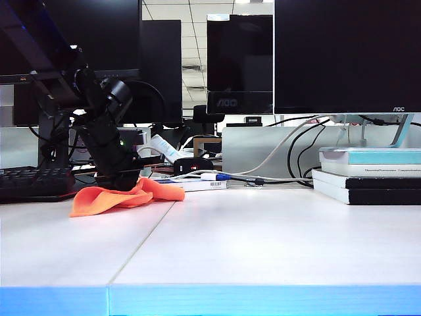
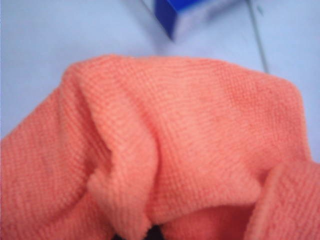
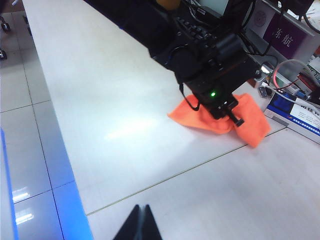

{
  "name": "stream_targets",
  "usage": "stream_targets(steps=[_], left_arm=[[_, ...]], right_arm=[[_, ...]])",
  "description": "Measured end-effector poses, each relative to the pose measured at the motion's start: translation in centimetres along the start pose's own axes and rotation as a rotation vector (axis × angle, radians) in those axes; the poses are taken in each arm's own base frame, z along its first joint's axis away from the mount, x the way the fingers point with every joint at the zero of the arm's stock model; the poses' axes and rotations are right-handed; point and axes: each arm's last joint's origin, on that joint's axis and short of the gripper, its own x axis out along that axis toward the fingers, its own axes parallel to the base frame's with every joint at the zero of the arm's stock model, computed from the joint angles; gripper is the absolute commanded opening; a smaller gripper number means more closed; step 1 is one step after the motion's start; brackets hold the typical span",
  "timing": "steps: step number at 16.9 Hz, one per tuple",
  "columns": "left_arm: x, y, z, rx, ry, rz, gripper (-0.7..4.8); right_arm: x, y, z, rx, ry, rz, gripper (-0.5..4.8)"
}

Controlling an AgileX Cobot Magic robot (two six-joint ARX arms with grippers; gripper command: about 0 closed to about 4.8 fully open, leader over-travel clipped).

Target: Wipe the table from back to front using the rag.

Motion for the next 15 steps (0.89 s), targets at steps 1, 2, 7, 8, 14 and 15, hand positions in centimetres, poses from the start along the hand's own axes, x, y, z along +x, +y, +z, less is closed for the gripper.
stream_targets(steps=[1,2,7,8,14,15], left_arm=[[0.5,0.1,0.5,0.006,-0.005,0.011,-0.06],[0.7,0.1,0.9,0.012,-0.004,0.015,-0.06],[3.2,-0.1,2.5,0.021,-0.061,0.024,-0.06],[3.5,0.0,2.5,0.020,-0.073,0.029,-0.06],[4.4,0.5,3.5,0.009,-0.111,0.035,-0.06],[4.5,0.5,3.9,0.009,-0.105,0.037,-0.06]], right_arm=[[0.0,0.0,0.0,0.000,0.000,0.000,-0.01],[0.0,0.0,0.0,0.000,0.000,0.000,-0.01],[0.0,0.0,0.0,0.004,0.000,-0.001,-0.01],[0.0,0.0,0.0,0.004,0.000,-0.001,-0.01],[0.0,0.0,0.0,0.021,0.001,-0.001,-0.01],[0.0,0.0,0.0,0.021,0.001,-0.001,-0.01]])
